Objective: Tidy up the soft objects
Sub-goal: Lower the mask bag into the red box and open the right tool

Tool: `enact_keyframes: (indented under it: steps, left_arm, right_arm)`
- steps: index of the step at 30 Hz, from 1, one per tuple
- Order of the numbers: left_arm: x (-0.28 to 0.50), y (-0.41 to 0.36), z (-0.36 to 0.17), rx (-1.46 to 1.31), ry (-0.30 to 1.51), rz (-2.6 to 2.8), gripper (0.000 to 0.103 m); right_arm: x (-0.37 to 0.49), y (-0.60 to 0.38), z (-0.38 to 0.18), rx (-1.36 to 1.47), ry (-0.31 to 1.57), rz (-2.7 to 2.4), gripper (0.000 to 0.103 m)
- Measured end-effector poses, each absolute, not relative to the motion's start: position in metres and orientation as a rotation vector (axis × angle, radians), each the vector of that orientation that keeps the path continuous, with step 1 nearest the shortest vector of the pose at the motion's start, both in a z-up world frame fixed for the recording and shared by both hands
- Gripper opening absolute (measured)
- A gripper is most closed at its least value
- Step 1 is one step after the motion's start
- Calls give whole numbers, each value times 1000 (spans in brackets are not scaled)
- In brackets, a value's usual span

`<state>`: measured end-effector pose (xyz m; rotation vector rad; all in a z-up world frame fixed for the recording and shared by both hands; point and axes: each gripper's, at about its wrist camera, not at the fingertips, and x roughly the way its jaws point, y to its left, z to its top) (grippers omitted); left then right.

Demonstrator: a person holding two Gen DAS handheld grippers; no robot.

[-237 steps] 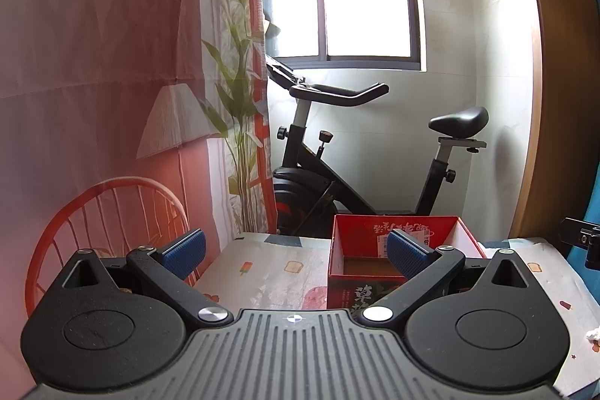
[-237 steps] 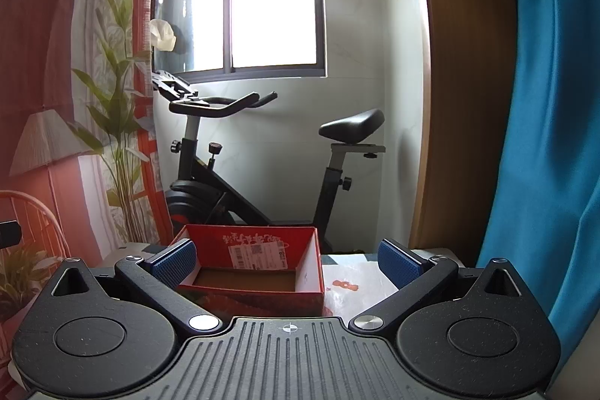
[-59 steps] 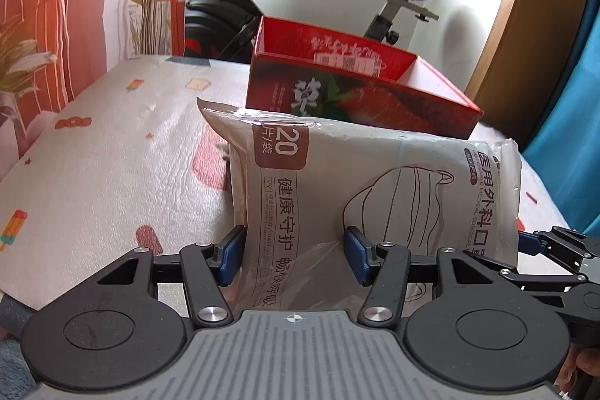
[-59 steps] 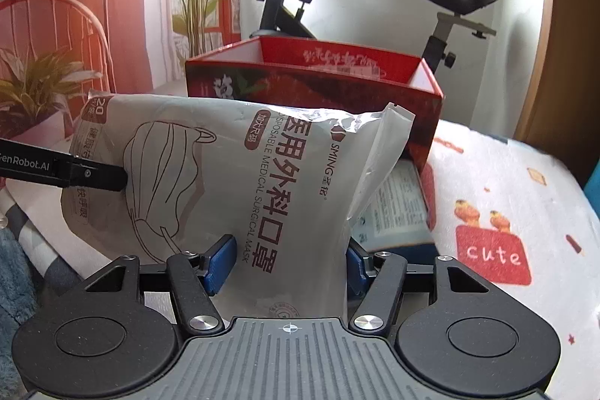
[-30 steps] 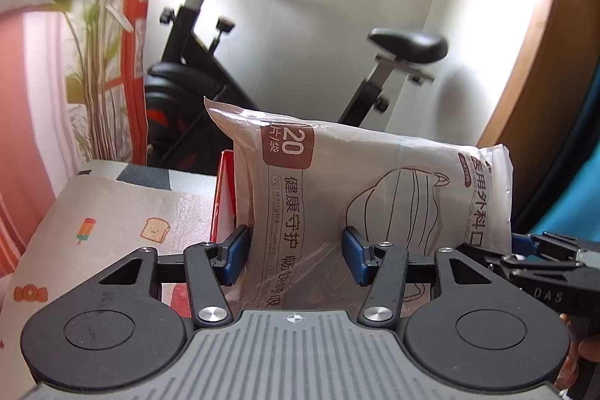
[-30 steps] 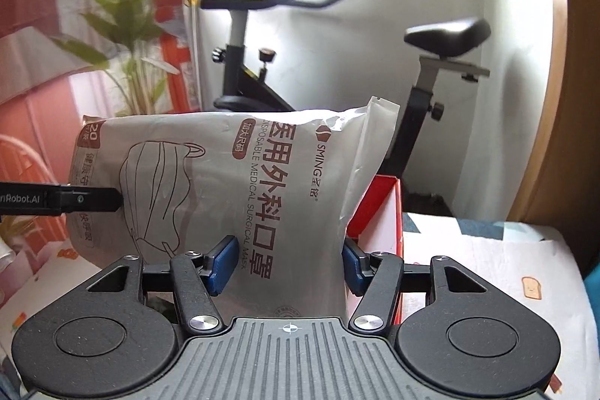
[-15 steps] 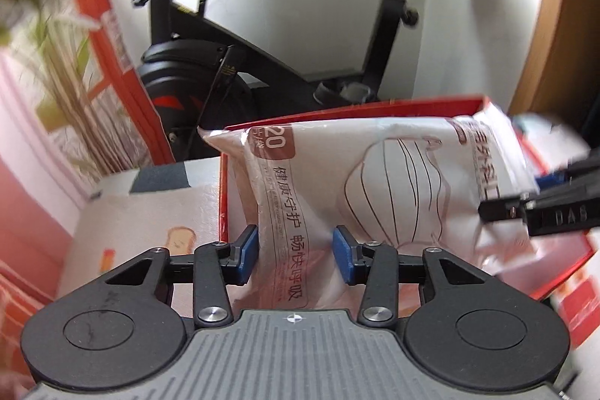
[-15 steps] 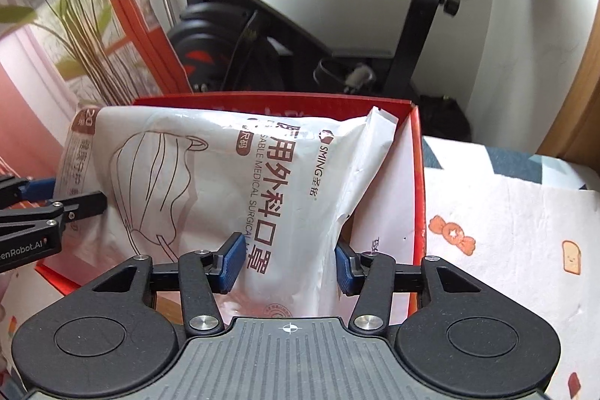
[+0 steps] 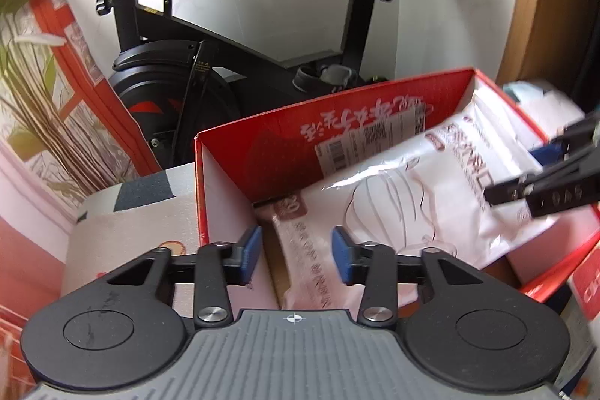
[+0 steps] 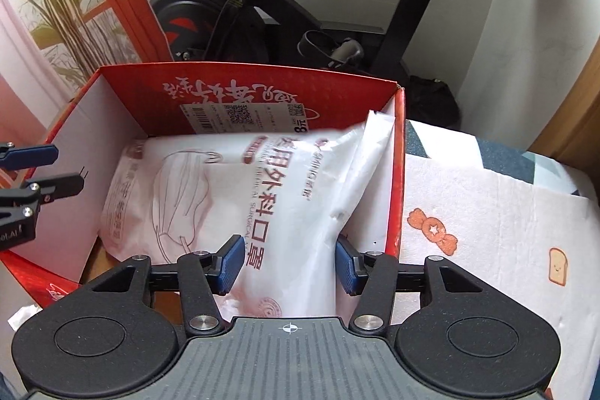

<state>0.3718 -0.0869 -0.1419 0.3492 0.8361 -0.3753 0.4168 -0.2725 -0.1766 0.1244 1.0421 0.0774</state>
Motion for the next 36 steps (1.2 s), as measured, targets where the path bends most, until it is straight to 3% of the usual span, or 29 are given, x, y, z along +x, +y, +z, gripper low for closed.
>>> enact_keyframes:
  steps: [5, 15, 22, 31, 36]
  left_arm:
    - [376, -92, -147, 283, 853, -413, 29]
    - [387, -94, -164, 177, 907, -434, 28]
    - [385, -86, -165, 149, 895, -435, 28]
    - [377, -79, -158, 127, 866, -422, 29]
    - [366, -72, -146, 129, 830, -428, 29]
  right_arm:
    - [417, -268, -180, 78, 1048, 97, 38]
    - [429, -223, -205, -232, 1188, 156, 36]
    - [455, -223, -230, -207, 1333, 186, 35]
    - [460, -225, -237, -210, 1415, 198, 41]
    - [448, -214, -219, -256, 1332, 175, 57]
